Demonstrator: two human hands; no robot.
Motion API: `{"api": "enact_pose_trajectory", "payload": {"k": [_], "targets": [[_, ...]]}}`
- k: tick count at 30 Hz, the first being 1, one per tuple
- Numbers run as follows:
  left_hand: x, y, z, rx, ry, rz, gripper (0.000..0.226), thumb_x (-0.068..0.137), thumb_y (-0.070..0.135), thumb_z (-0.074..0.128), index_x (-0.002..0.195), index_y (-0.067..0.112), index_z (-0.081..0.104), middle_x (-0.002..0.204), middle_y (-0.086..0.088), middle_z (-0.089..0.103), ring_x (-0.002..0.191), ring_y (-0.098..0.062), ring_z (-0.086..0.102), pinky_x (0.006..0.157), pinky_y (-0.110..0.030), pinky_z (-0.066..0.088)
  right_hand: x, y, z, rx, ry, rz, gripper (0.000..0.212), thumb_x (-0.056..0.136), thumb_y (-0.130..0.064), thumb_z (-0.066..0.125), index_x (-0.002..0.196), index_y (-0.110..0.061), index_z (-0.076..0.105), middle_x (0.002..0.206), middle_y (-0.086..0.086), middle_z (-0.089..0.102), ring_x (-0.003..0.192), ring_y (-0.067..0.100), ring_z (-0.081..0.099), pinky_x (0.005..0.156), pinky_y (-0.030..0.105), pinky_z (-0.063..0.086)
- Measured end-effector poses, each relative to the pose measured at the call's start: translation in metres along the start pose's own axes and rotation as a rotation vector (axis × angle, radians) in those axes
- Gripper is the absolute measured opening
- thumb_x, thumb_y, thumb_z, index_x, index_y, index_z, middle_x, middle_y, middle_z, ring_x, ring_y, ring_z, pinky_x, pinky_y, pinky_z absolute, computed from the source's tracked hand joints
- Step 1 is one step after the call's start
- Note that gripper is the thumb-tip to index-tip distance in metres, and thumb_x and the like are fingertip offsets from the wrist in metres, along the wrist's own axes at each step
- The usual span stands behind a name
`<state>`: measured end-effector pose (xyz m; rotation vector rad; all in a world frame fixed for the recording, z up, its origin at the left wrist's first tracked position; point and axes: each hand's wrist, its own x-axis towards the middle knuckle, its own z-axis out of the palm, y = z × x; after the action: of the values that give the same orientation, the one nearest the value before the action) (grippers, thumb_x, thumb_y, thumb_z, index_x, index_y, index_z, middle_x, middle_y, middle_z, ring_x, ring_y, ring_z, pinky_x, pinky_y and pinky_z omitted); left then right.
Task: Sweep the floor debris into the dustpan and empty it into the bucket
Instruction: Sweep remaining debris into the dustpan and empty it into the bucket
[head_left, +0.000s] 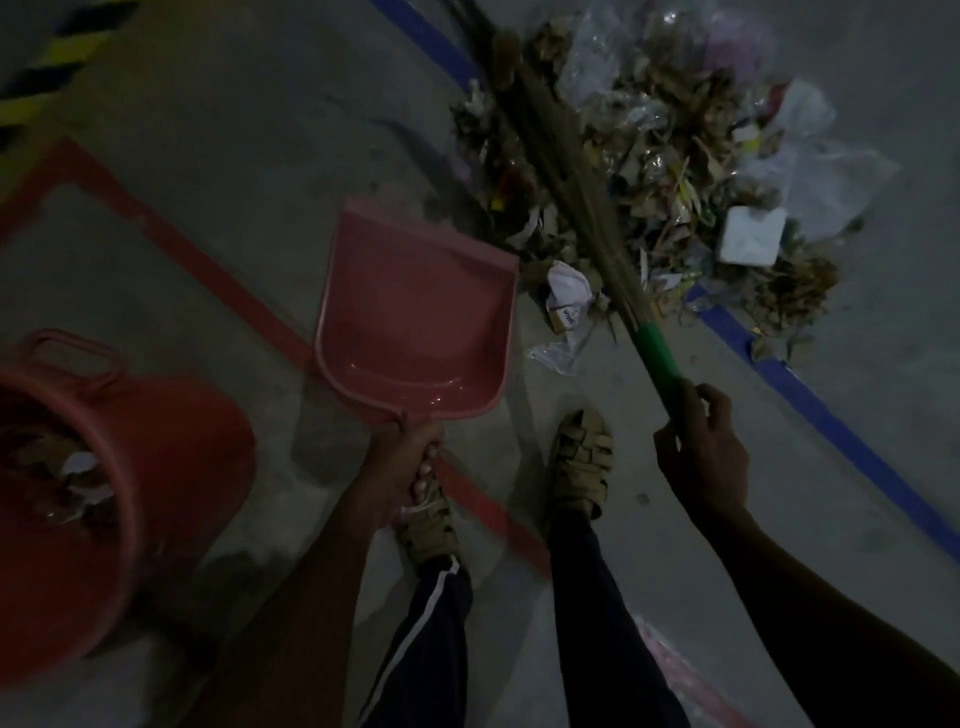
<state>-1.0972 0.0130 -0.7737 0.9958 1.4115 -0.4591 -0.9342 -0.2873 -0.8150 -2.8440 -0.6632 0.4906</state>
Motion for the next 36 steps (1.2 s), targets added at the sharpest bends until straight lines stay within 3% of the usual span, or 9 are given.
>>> {"api": "enact_pose_trajectory", "payload": {"k": [5, 9, 12, 16, 21, 26, 31, 36], "targets": [[0.001, -0.006, 0.035, 0.061, 0.0, -0.043, 0.036, 0.09, 0.018, 0.058, 0.057, 0.012, 0.047, 0.044, -0.002, 0.039, 0.031, -0.013, 0.03, 0.041, -0.014, 0.024, 0.017, 0.022, 0.004, 0.035, 0.057, 0.138, 0.06, 0.091, -0.011, 0.061, 0.146, -0.012, 0.036, 0.14, 0.016, 0.034, 0.063, 0.03, 0.047, 0.044, 0.034, 0.042], [0.003, -0.008, 0.068, 0.087, -0.027, -0.059, 0.038, 0.092, 0.018, 0.058, 0.056, 0.012, 0.045, 0.046, -0.003, 0.038, 0.029, -0.012, 0.03, 0.04, -0.013, 0.023, 0.044, 0.038, 0.005, 0.065, 0.08, 0.252, 0.06, 0.091, -0.015, 0.061, 0.144, -0.014, 0.034, 0.142, 0.012, 0.033, 0.065, 0.03, 0.051, 0.045, 0.04, 0.05], [0.012, -0.013, 0.088, 0.102, -0.046, -0.078, 0.041, 0.094, 0.022, 0.057, 0.055, 0.014, 0.045, 0.043, -0.001, 0.037, 0.03, -0.012, 0.031, 0.042, -0.014, 0.023, 0.062, 0.049, 0.008, 0.074, 0.103, 0.293, 0.058, 0.089, -0.015, 0.06, 0.142, -0.015, 0.036, 0.141, 0.011, 0.035, 0.068, 0.031, 0.052, 0.045, 0.038, 0.047], [0.035, -0.022, 0.106, 0.144, -0.032, -0.123, 0.043, 0.092, 0.027, 0.06, 0.053, 0.015, 0.048, 0.043, -0.001, 0.039, 0.03, -0.014, 0.033, 0.045, -0.017, 0.025, 0.092, 0.067, 0.022, 0.021, 0.033, 0.337, 0.062, 0.086, -0.012, 0.059, 0.143, -0.017, 0.036, 0.146, 0.006, 0.034, 0.093, 0.034, 0.057, 0.052, 0.039, 0.05], [0.06, -0.034, 0.115, 0.218, -0.076, -0.194, 0.044, 0.096, 0.023, 0.055, 0.055, 0.014, 0.044, 0.041, 0.0, 0.037, 0.028, -0.012, 0.032, 0.042, -0.013, 0.025, 0.113, 0.09, 0.048, -0.038, -0.059, 0.306, 0.067, 0.085, -0.013, 0.057, 0.147, -0.019, 0.035, 0.153, 0.003, 0.035, 0.114, 0.033, 0.053, 0.066, 0.041, 0.052], [0.089, -0.045, 0.105, 0.327, -0.073, -0.184, 0.047, 0.097, 0.031, 0.057, 0.054, 0.014, 0.047, 0.046, -0.002, 0.039, 0.033, -0.013, 0.033, 0.042, -0.016, 0.026, 0.128, 0.103, 0.07, -0.008, -0.072, 0.271, 0.071, 0.083, -0.011, 0.058, 0.148, -0.021, 0.031, 0.153, 0.003, 0.034, 0.115, 0.032, 0.053, 0.064, 0.04, 0.051], [0.111, -0.054, 0.092, 0.367, -0.076, -0.199, 0.047, 0.099, 0.024, 0.057, 0.055, 0.01, 0.047, 0.042, -0.003, 0.04, 0.029, -0.013, 0.036, 0.036, -0.016, 0.027, 0.132, 0.111, 0.091, 0.03, -0.059, 0.298, 0.074, 0.085, -0.005, 0.055, 0.151, -0.021, 0.026, 0.158, 0.003, 0.028, 0.12, 0.033, 0.049, 0.063, 0.034, 0.039], [0.121, -0.078, 0.073, 0.371, -0.107, -0.313, 0.047, 0.092, 0.039, 0.061, 0.056, 0.011, 0.051, 0.045, -0.005, 0.043, 0.032, -0.015, 0.035, 0.043, -0.018, 0.029, 0.135, 0.115, 0.106, 0.091, -0.05, 0.281, 0.074, 0.084, -0.004, 0.053, 0.15, -0.021, 0.025, 0.156, 0.003, 0.026, 0.115, 0.035, 0.049, 0.061, 0.039, 0.046]]}}
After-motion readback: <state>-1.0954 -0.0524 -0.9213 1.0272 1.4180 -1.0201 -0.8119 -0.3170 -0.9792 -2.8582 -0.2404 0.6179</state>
